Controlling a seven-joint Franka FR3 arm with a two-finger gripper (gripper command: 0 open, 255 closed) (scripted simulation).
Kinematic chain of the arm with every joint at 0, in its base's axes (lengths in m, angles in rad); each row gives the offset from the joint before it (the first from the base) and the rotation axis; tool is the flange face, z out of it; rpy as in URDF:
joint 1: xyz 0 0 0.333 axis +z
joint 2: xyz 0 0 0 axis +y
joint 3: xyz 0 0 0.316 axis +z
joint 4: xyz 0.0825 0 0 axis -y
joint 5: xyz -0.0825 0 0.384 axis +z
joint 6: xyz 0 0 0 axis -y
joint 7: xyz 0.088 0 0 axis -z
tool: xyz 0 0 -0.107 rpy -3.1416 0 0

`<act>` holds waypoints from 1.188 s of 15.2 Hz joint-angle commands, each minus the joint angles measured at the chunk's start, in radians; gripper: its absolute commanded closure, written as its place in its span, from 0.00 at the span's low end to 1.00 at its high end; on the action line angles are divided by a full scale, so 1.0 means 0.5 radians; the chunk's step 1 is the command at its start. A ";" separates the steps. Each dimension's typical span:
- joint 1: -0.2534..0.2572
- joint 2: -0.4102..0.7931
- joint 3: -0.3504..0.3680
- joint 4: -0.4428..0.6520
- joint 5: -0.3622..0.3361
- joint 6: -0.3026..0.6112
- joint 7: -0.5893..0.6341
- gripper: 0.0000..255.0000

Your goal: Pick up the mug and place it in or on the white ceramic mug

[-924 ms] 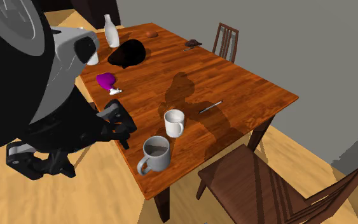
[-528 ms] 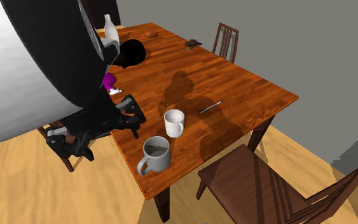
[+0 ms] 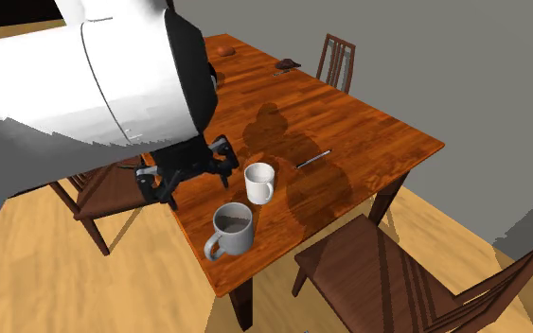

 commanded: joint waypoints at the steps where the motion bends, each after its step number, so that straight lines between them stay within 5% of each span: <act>1: -0.014 0.151 -0.045 0.073 0.009 0.062 -0.037 0.00; 18: -0.218 1.443 -0.250 0.976 0.314 0.276 -0.376 0.00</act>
